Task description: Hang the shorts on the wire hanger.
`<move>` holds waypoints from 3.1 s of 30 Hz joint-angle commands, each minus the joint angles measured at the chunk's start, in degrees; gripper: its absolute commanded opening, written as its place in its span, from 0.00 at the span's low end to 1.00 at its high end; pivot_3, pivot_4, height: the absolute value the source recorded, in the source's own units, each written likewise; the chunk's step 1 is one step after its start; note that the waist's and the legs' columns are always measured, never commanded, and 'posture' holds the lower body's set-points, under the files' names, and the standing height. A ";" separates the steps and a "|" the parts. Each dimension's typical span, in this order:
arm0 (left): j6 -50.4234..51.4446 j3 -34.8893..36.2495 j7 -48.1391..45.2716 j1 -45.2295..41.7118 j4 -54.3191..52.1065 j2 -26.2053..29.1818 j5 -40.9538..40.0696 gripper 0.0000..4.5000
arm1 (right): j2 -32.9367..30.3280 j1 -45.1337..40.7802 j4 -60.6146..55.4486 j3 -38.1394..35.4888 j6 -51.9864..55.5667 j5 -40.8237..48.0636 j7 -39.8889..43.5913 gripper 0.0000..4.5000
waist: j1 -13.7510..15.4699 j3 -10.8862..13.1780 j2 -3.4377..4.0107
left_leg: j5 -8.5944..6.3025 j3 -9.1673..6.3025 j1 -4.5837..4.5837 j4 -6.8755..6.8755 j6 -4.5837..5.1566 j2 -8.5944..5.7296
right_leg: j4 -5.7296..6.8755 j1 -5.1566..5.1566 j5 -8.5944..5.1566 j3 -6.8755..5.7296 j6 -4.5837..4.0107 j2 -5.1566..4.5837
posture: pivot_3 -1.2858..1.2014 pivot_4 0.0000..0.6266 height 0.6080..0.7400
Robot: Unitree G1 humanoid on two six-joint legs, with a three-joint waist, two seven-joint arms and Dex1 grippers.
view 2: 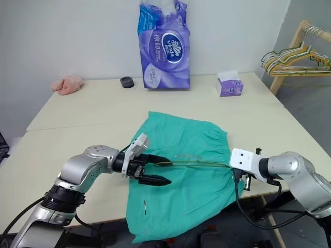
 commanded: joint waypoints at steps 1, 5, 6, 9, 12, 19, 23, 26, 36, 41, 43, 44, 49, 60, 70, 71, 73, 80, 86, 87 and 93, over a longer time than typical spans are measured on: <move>-1.25 0.34 0.54 0.04 -2.51 0.35 -0.12 1.00 | -0.17 -0.69 -1.67 -2.48 1.31 -0.37 0.03 0.00 | 0.00 0.00 0.00 | 0.00 0.00 0.00 -0.01 0.00 0.00 | 0.00 0.00 0.01 0.00 -0.02 0.00 | 0.46 0.10 1.00; -14.29 1.02 3.61 -2.17 3.63 2.01 7.84 1.00 | -0.83 2.06 -3.67 -5.48 4.19 4.14 2.61 0.00 | 0.25 0.00 0.01 | 0.00 -0.02 0.01 -0.01 0.00 0.00 | 0.00 0.00 0.01 -0.02 -0.02 0.00 | 0.46 0.10 1.00; -18.68 1.63 5.63 -3.57 7.02 1.79 10.29 1.00 | -0.99 2.82 -4.32 -6.41 4.94 5.39 3.36 0.00 | 0.43 0.00 0.01 | 0.00 -0.01 0.01 -0.01 0.00 0.00 | -0.01 0.01 0.02 -0.01 -0.03 0.00 | 0.46 0.10 1.00; -24.96 4.69 11.05 -8.12 15.04 -0.69 12.17 1.00 | -2.02 4.54 -5.55 -8.27 5.89 7.47 5.07 0.00 | 0.96 0.01 -0.01 | 0.01 0.00 0.02 0.03 0.00 0.00 | -0.06 0.03 0.01 -0.02 -0.02 0.00 | 0.46 0.10 1.00; -27.23 7.11 13.08 -11.57 19.54 -2.13 12.12 1.00 | -2.78 6.92 -6.52 -11.45 7.55 10.26 6.30 0.00 | 1.16 0.01 -0.02 | 0.00 0.04 -0.04 0.05 0.01 -0.02 | -0.11 0.02 0.02 -0.02 -0.02 -0.05 | 0.46 0.11 1.00; -25.26 6.90 9.45 -10.62 18.59 -1.04 10.93 1.00 | 0.85 11.92 -7.39 -19.67 16.53 17.90 3.61 0.00 | 0.79 0.03 -0.03 | -0.04 -0.04 -0.08 -0.06 0.03 0.01 | -0.06 -0.05 0.16 -0.10 -0.25 -0.04 | 0.45 0.11 1.00; -23.19 7.37 9.66 -10.59 17.88 -1.70 9.92 1.00 | 2.82 13.71 -8.31 -21.45 18.58 19.65 1.34 0.00 | 0.81 0.04 -0.04 | -0.04 -0.05 -0.08 -0.01 0.03 0.00 | -0.05 -0.01 0.05 -0.11 -0.07 -0.05 | 0.45 0.11 1.00; -22.75 7.49 9.49 -10.92 18.03 -2.10 9.89 1.00 | 3.80 14.23 -9.79 -21.16 19.41 20.38 0.01 0.00 | 0.78 0.04 -0.05 | -0.03 -0.01 -0.07 0.05 0.03 0.00 | -0.05 0.00 0.01 -0.08 0.01 -0.04 | 0.44 0.12 1.00; -20.88 4.72 1.07 -7.36 13.46 1.28 10.08 1.00 | 4.52 13.95 -10.03 -20.61 20.44 21.85 -2.33 0.00 | 0.67 0.06 -0.03 | -0.04 0.01 -0.05 -0.02 0.03 0.00 | -0.06 -0.02 0.02 -0.07 -0.01 -0.04 | 0.44 0.12 1.00; -20.52 5.53 3.93 -7.74 13.94 -1.07 10.01 1.00 | 7.40 12.10 -9.36 -23.67 25.21 26.61 -4.14 0.00 | 0.84 0.11 -0.12 | -0.03 -0.01 -0.06 0.03 0.04 0.01 | -0.07 0.02 0.00 -0.08 0.02 -0.05 | 0.44 0.12 1.00; -19.87 6.71 5.40 -8.08 14.52 -1.76 9.42 1.00 | 8.55 12.55 -8.60 -26.27 27.69 28.11 -5.38 0.00 | 0.85 0.11 -0.12 | -0.03 0.00 -0.07 0.08 0.04 0.00 | -0.08 0.03 0.00 -0.07 0.02 -0.04 | 0.44 0.12 1.00; -19.48 7.14 5.94 -8.23 14.81 -1.98 9.20 1.00 | 8.77 13.08 -8.24 -27.45 28.55 28.58 -5.79 0.00 | 0.83 0.12 -0.13 | -0.03 0.00 -0.07 0.09 0.04 0.00 | -0.08 0.03 0.00 -0.06 0.02 -0.05 | 0.44 0.12 1.00; -17.35 7.73 5.79 -8.03 14.03 -2.59 7.56 1.00 | 9.57 19.96 -7.59 -37.13 32.17 30.97 -6.55 0.00 | 0.91 0.12 -0.14 | -0.03 -0.02 -0.08 -0.01 0.04 0.00 | -0.08 0.00 0.00 -0.08 0.01 -0.05 | 0.44 0.12 1.00; -15.89 5.50 0.44 -7.62 10.57 -1.67 6.45 1.00 | 10.40 36.21 -7.03 -50.38 35.67 32.64 -6.17 0.00 | -0.30 0.14 -0.14 | -0.04 0.10 0.04 -0.02 0.04 0.04 | -0.09 0.08 -0.02 0.08 0.03 0.07 | 0.43 0.13 1.00; -20.21 4.93 1.54 -8.31 11.04 -2.75 8.23 1.00 | 8.77 43.84 -7.38 -51.22 33.40 32.26 -4.41 0.00 | -0.67 0.16 -0.18 | -0.04 0.15 0.01 -0.05 0.04 0.05 | -0.17 0.07 -0.04 0.15 0.07 0.10 | 0.43 0.13 1.00; -20.29 4.92 1.49 -8.30 11.07 -2.77 8.26 1.00 | 8.62 44.25 -7.80 -51.36 33.37 32.59 -4.12 0.00 | -0.67 0.17 -0.19 | -0.04 0.15 0.01 -0.05 0.04 0.05 | -0.17 0.07 -0.04 0.15 0.07 0.10 | 0.42 0.13 1.00; -20.51 4.97 1.60 -8.38 11.38 -2.82 8.43 1.00 | 8.36 44.73 -8.57 -51.72 33.45 33.14 -3.61 0.00 | -0.69 0.17 -0.20 | -0.04 0.15 0.01 -0.05 0.04 0.05 | -0.17 0.07 -0.05 0.16 0.07 0.10 | 0.42 0.13 1.00; -21.95 5.14 1.99 -8.93 12.92 -3.04 9.46 1.00 | 6.84 43.94 -10.62 -51.71 33.40 35.85 -1.17 0.00 | -0.72 0.19 -0.21 | -0.04 0.15 0.01 -0.06 0.04 0.05 | -0.19 0.07 -0.05 0.16 0.08 0.12 | 0.42 0.13 1.00; -23.08 5.78 3.25 -9.60 14.19 -3.37 9.84 1.00 | 4.44 37.90 -7.93 -46.12 34.44 36.89 -1.52 0.00 | -0.69 0.24 -0.29 | -0.04 0.15 0.01 -0.06 0.04 0.06 | -0.20 0.07 -0.05 0.16 0.08 0.12 | 0.43 0.13 1.00; -23.27 5.80 3.39 -9.63 14.26 -3.39 9.89 1.00 | 4.37 37.12 -7.45 -45.39 34.76 36.95 -1.78 0.00 | -0.68 0.25 -0.30 | -0.04 0.14 0.01 -0.06 0.04 0.06 | -0.21 0.07 -0.05 0.14 0.08 0.13 | 0.43 0.13 1.00; -23.97 6.44 5.05 -9.92 14.58 -3.62 10.01 1.00 | 2.92 27.46 2.21 -37.12 37.91 36.18 -3.15 0.00 | -0.57 0.27 -0.33 | -0.04 0.16 -0.02 -0.05 0.04 0.05 | -0.26 0.07 -0.04 0.17 0.07 0.09 | 0.44 0.12 1.00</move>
